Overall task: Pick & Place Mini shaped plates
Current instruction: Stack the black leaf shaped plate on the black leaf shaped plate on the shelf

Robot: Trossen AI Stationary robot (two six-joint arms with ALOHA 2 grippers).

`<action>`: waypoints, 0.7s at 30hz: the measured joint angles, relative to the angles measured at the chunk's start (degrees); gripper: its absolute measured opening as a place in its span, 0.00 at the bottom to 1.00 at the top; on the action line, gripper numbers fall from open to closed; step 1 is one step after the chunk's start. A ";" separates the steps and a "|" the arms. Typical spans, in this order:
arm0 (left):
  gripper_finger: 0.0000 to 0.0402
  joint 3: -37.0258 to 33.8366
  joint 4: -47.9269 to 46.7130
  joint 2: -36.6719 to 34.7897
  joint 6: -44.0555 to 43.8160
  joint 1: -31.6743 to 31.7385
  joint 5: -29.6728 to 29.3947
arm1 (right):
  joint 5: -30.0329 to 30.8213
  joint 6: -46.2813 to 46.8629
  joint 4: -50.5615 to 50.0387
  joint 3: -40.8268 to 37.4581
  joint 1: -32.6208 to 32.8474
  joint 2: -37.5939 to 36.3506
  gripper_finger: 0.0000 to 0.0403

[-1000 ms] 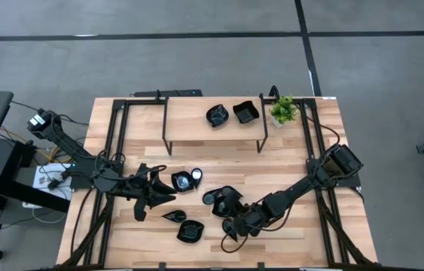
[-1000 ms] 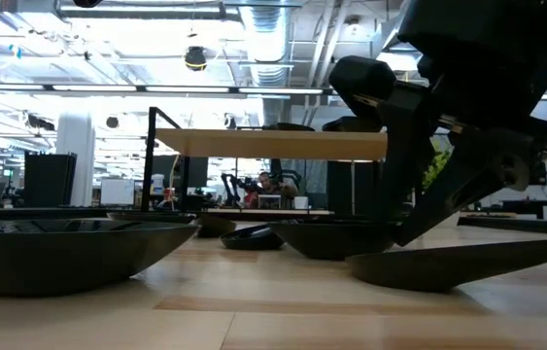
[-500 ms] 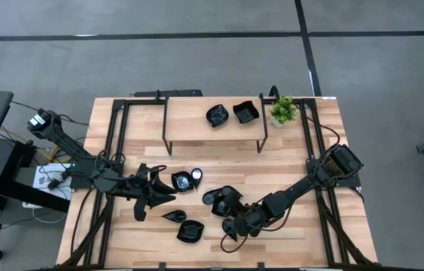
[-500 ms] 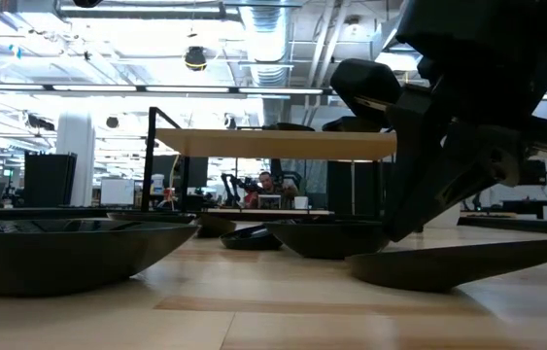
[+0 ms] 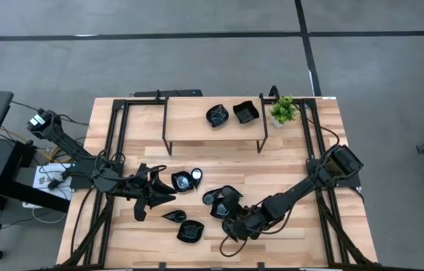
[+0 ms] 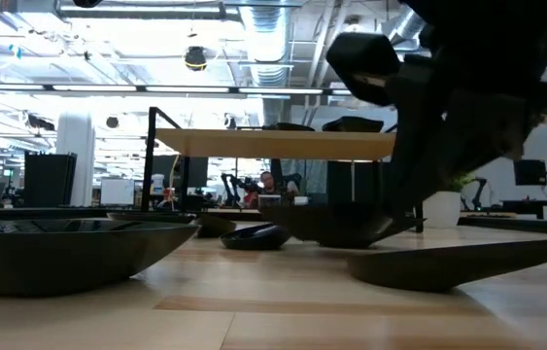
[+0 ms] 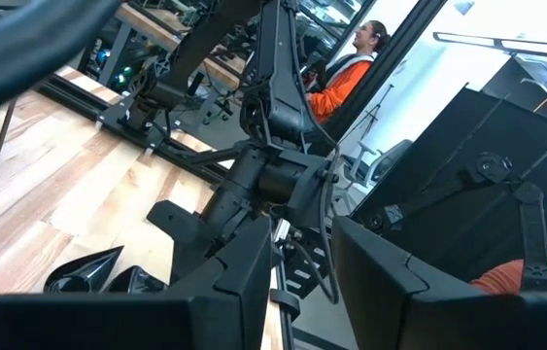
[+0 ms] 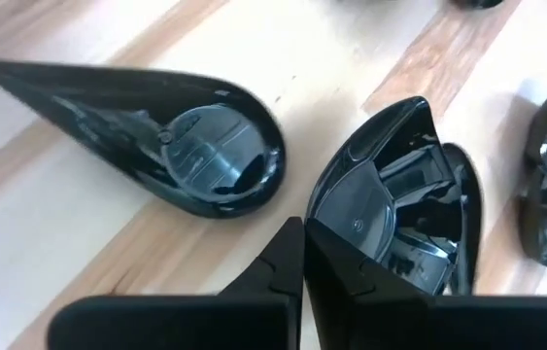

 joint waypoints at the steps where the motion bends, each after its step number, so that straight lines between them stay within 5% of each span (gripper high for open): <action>1: 0.28 0.00 0.00 0.00 0.00 0.00 0.00 | 0.01 -0.10 -0.73 0.52 -0.01 -0.01 0.01; 21: 0.28 0.00 -0.11 0.00 0.00 0.00 0.00 | 0.39 -6.22 -16.42 19.18 -2.28 -0.01 0.01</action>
